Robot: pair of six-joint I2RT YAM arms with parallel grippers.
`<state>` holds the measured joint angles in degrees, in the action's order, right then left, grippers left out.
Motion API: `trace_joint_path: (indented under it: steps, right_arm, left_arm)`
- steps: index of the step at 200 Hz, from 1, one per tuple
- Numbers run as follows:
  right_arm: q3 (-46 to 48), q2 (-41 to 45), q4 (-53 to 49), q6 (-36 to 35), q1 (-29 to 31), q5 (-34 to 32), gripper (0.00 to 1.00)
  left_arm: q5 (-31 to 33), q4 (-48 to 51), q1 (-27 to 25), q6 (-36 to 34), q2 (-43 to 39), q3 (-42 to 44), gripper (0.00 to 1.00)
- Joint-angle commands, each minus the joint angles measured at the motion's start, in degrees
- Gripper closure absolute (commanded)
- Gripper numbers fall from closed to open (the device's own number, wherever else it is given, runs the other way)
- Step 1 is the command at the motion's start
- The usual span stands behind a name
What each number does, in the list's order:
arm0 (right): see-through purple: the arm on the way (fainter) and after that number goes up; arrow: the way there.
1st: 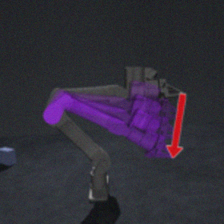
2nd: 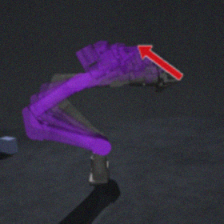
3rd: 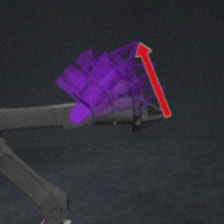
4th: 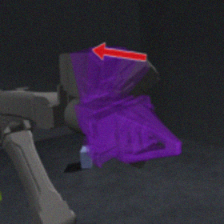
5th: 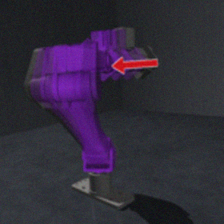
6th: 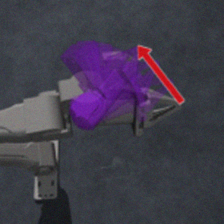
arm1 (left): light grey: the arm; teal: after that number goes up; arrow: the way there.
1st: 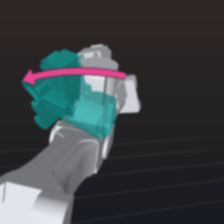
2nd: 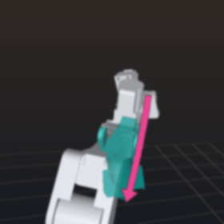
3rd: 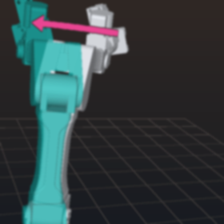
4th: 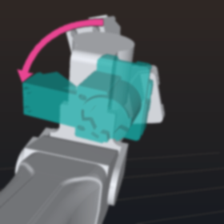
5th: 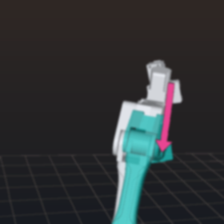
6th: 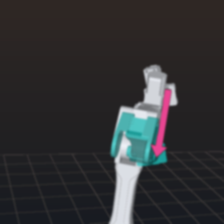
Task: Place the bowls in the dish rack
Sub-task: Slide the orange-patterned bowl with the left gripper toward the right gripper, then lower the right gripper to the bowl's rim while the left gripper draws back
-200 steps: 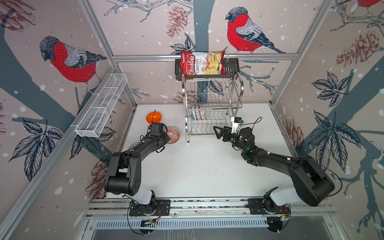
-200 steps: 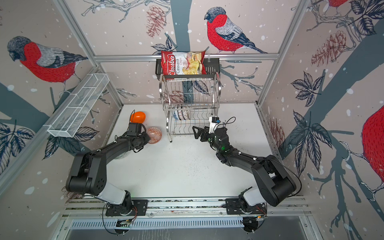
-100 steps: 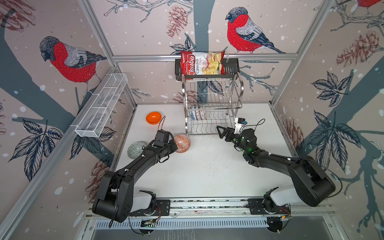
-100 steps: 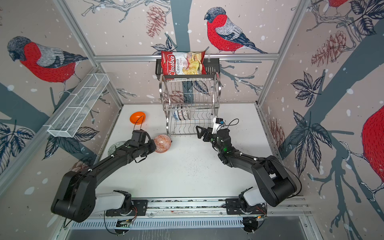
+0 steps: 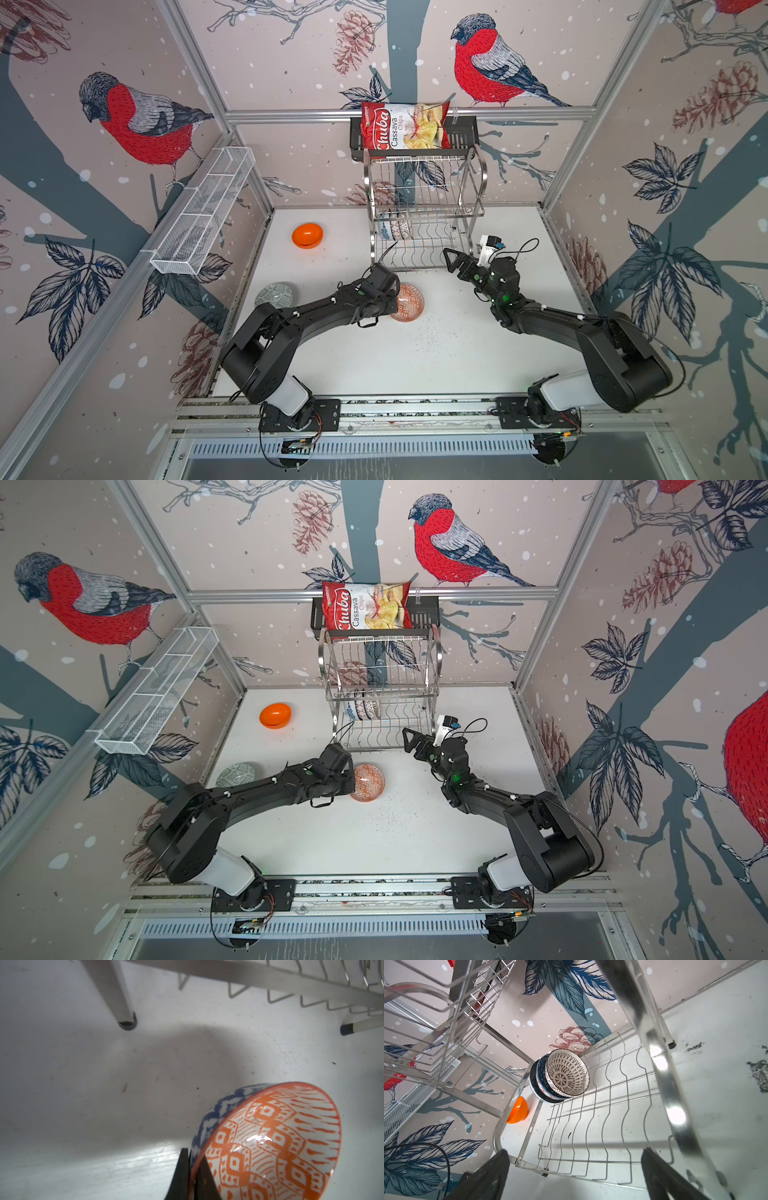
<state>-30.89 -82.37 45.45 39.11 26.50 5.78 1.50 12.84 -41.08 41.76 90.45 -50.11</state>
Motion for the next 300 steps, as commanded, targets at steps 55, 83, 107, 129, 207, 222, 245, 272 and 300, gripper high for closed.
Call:
trace_joint_path:
  steps: [55,83,107,129,207,222,245,272,300]
  right_arm:
    - [0.66,1.5,0.36,0.89,-0.55,-2.66,0.0]
    - [0.75,1.76,0.21,1.18,-0.74,-2.96,0.01]
    - [0.83,1.95,0.23,1.19,-0.93,-2.82,0.01]
    - [0.97,2.21,0.32,1.19,-0.84,-2.96,0.0]
    - [2.11,3.71,0.41,0.84,-0.99,-5.08,0.0]
    - [2.07,3.64,0.45,0.9,-0.95,-5.1,0.0]
    - [1.98,3.44,0.46,0.88,-0.85,-4.99,0.01]
    - [0.86,2.63,-1.53,2.06,-0.68,-4.51,0.01]
    - [-2.74,0.99,-9.47,1.62,1.83,-6.91,0.0]
  left_arm:
    - [1.46,0.01,-2.24,-0.19,8.85,-8.58,1.0]
    - [1.36,1.18,-2.33,-0.36,10.22,-10.2,0.91]
    - [1.23,1.04,-2.43,-0.27,9.78,-10.01,0.82]
    - [1.47,1.11,-2.4,-0.3,9.22,-9.84,0.76]
    - [6.11,4.36,-2.43,-2.56,3.23,-11.13,0.45]
    - [7.64,4.78,-2.43,-3.46,0.59,-10.82,0.28]
    - [11.55,5.68,-2.44,-4.01,-3.72,-9.86,0.03]
    - [16.38,6.07,-2.34,-5.53,-9.1,-8.43,0.03]
    - [19.43,2.3,-1.67,-6.77,-15.36,-3.88,0.02]
